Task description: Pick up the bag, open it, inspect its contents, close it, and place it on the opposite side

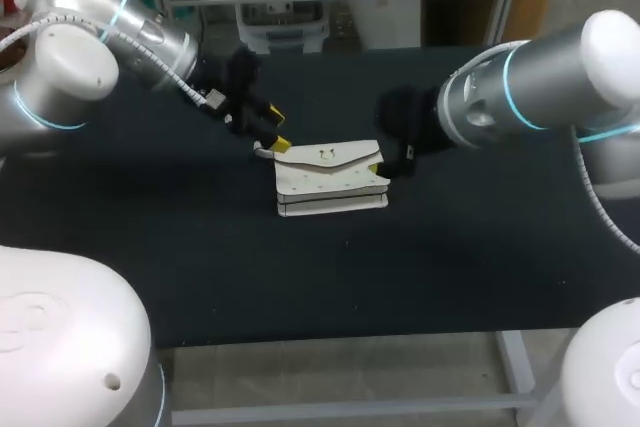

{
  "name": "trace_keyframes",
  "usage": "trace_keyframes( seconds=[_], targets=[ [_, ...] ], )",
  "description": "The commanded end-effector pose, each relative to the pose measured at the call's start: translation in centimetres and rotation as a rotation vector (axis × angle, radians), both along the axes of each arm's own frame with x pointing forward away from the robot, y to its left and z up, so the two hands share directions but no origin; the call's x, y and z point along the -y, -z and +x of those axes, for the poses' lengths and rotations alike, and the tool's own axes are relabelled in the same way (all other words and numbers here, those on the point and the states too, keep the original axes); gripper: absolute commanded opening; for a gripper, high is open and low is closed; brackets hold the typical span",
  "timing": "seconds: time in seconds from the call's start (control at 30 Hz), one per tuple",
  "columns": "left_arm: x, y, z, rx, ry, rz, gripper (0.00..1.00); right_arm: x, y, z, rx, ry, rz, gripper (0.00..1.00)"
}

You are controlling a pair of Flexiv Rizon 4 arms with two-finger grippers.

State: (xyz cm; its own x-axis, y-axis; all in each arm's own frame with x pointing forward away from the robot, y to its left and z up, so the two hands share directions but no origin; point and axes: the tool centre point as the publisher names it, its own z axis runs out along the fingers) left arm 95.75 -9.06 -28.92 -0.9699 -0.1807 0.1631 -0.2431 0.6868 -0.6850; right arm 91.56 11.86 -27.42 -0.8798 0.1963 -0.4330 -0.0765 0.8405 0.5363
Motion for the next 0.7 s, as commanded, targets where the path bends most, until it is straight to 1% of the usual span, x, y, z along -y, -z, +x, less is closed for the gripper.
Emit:
trace_keyframes(
  seconds=[0.03, 0.3, 0.33, 0.37, 0.4, 0.43, 0.47, 0.5, 0.53, 0.57, 0.6, 0.63, 0.67, 0.7],
  targets=[
    [0.80, -0.95, -0.45, 0.037, -0.030, 0.171, 1.00, 0.89, 0.04, 0.39, 0.006, -0.053, 0.083, 1.00],
    [0.80, -0.95, -0.45, 0.037, -0.030, 0.171, 1.00, 0.89, 0.04, 0.39, 0.006, -0.053, 0.083, 1.00],
    [0.80, -0.95, -0.45, 0.037, -0.030, 0.171, 1.00, 0.63, 0.06, 0.79, -0.001, -0.036, 0.044, 1.00],
    [1.05, -0.95, -0.47, 0.017, -0.051, 0.157, 1.00, 0.53, 0.07, 1.04, -0.021, -0.015, 0.030, 1.00],
    [1.17, -0.81, -0.65, 0.006, -0.070, 0.147, 1.00, 0.54, -0.05, 1.14, -0.038, -0.002, 0.040, 1.00],
    [1.46, -0.81, -0.67, -0.041, -0.162, 0.143, 1.00, 0.56, -0.22, 1.23, -0.062, 0.033, 0.039, 1.00],
    [1.48, -0.77, -0.73, -0.065, -0.207, 0.142, 1.00, 0.64, -0.26, 1.19, -0.101, 0.061, 0.034, 1.00],
    [1.43, -0.71, -0.80, -0.084, -0.235, 0.131, 1.00, 0.70, -0.25, 1.21, -0.116, 0.080, 0.030, 1.00],
    [1.37, -0.87, -0.81, -0.147, -0.293, 0.112, 1.00, 0.75, -0.23, 1.24, -0.150, 0.113, 0.024, 1.00],
    [1.27, -0.98, -0.74, -0.190, -0.347, 0.104, 1.00, 0.86, -0.18, 1.31, -0.207, 0.150, 0.027, 1.00],
    [1.15, -0.98, -0.82, -0.226, -0.385, 0.092, 1.00, 0.90, -0.17, 1.31, -0.211, 0.168, 0.027, 1.00],
    [0.92, -1.04, -0.92, -0.271, -0.458, 0.087, 1.00, 1.00, -0.33, 1.26, -0.231, 0.195, 0.048, 1.00],
    [0.81, -1.04, -1.02, -0.282, -0.506, 0.098, 1.00, 1.01, -0.48, 1.16, -0.264, 0.198, 0.061, 1.00],
    [0.77, -1.02, -1.09, -0.293, -0.531, 0.098, 1.00, 1.01, -0.58, 1.05, -0.267, 0.202, 0.064, 1.00]
  ],
)
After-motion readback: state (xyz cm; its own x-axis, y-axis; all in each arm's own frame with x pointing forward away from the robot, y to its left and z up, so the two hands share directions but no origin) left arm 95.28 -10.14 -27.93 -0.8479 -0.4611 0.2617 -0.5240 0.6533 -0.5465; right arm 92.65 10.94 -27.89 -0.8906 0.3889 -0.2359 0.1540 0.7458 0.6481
